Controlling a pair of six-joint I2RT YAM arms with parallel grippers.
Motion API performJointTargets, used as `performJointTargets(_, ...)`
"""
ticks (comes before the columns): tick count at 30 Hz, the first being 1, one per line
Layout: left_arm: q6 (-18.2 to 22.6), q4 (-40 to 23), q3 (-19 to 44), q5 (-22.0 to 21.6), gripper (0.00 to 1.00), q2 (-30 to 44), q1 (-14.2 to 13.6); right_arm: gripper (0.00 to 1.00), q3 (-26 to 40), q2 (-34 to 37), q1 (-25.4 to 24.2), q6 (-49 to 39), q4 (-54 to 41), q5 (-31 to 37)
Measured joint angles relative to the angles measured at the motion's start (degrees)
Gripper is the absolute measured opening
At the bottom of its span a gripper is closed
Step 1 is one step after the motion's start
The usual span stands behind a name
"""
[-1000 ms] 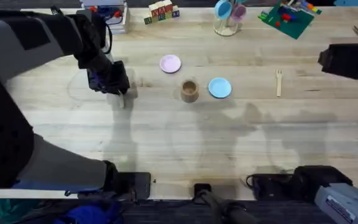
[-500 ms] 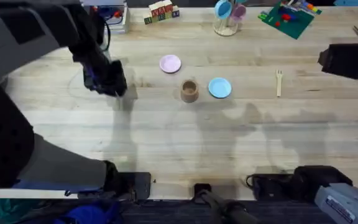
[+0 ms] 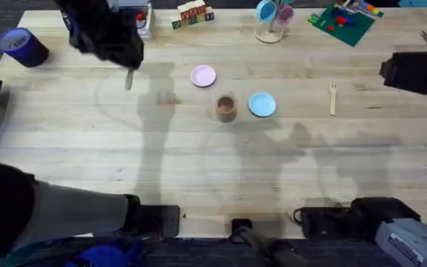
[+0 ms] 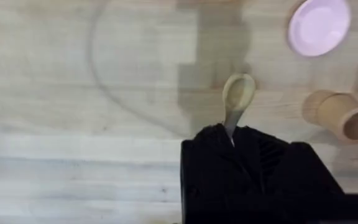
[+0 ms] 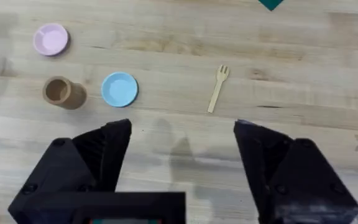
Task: Pick up a utensil and set it on the pink plate, then put the other utensil in the container.
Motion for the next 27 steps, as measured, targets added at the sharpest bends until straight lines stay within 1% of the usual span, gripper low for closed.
performJointTargets(6,1.06,1.18,5.21,0.00,0.040,0.00,-5.45,0.996,0.00,0.00,0.00,0.00,0.00,0.00)
performJointTargets(11,1.24,3.58,5.68,0.00,0.040,0.00,-9.45,0.995,0.00,0.01,0.00,0.00,-0.01,0.01)
performJointTargets(14,1.26,4.89,5.70,0.00,0.040,0.00,-11.23,0.996,0.00,0.01,0.00,0.00,-0.01,0.00)
performJointTargets(19,1.28,5.92,5.88,0.29,0.041,0.42,-13.04,0.996,0.00,0.02,0.00,0.00,0.00,0.00)
performJointTargets(24,1.28,5.73,7.96,2.42,0.040,4.81,-13.29,0.996,0.00,0.02,0.00,0.00,0.00,0.00)
performJointTargets(27,1.28,6.72,8.83,3.17,0.040,7.94,-13.30,0.996,0.00,0.02,0.00,0.00,-0.01,0.00)
